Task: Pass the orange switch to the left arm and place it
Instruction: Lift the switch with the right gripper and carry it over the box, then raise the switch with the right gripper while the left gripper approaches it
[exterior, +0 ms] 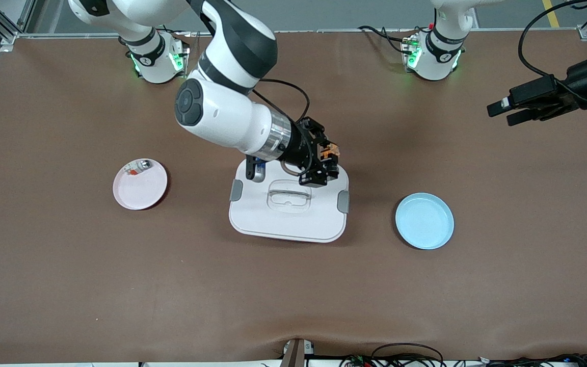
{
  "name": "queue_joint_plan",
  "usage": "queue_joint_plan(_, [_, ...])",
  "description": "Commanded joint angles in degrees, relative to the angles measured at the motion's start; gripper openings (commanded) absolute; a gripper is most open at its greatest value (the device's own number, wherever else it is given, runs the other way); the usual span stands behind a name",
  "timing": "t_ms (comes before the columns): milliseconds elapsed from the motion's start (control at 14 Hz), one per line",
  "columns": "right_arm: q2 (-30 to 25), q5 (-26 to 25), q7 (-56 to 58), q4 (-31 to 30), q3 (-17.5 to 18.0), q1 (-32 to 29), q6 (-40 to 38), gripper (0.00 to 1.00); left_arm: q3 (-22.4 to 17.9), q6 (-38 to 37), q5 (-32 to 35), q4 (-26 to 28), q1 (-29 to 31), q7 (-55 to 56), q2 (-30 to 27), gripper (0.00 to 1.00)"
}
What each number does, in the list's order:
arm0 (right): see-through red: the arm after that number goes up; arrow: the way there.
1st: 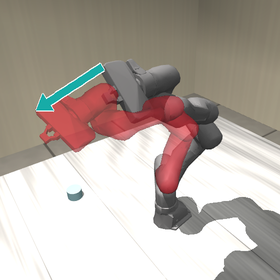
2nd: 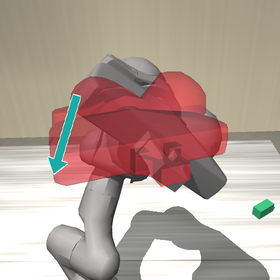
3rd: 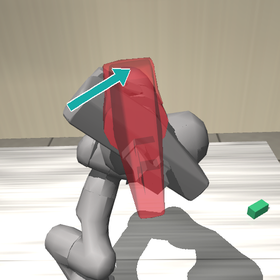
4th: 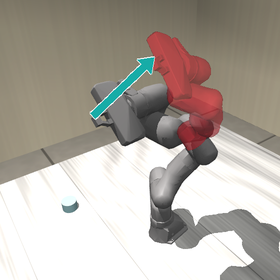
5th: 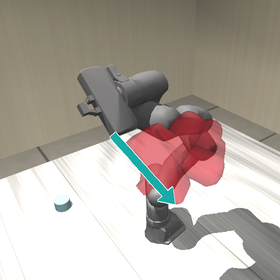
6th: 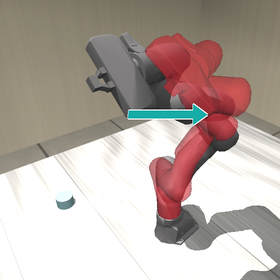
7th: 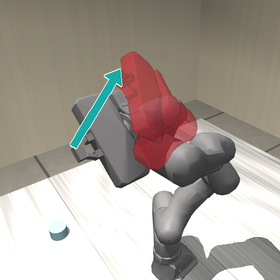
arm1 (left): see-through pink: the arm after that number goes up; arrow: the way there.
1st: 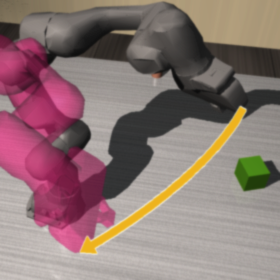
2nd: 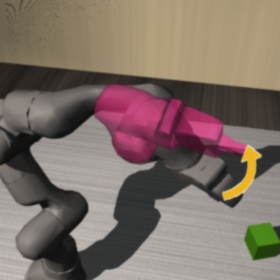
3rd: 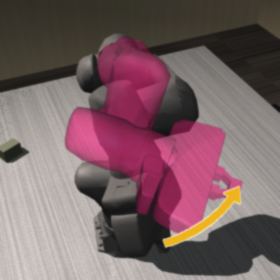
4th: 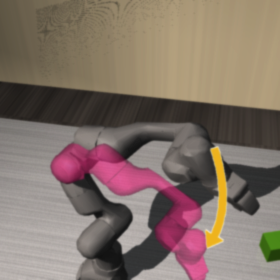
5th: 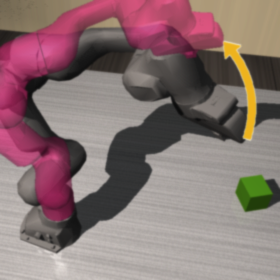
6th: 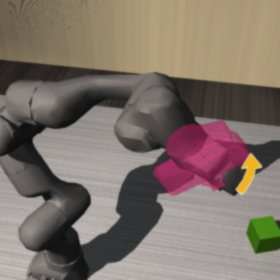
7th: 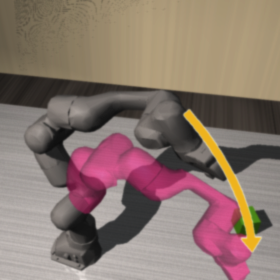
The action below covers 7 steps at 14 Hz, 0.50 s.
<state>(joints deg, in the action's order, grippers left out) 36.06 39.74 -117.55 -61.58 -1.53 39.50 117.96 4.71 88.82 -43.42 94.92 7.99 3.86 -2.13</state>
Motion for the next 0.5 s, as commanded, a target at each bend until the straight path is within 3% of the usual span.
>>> queue_joint_plan(0, [1.1, 1.0, -3.0, 2.8, -0.8, 1.4, 0.0, 0.0, 1.3, 1.9, -4.5, 1.1, -0.2, -3.4, -0.2, 1.0])
queue_joint_plan(143, [1.1, 0.8, -5.0, 3.4, -1.0, 2.5, 0.1, 0.0, 1.8, 1.5, -5.9, 2.0, -0.4, -8.7, -0.2, 1.0])
queue_joint_plan(429, [1.3, 0.5, -6.6, 3.4, -1.3, 4.5, 3.6, 0.0, 7.1, 3.0, -7.0, 1.8, -0.9, -8.0, 0.1, 1.0])
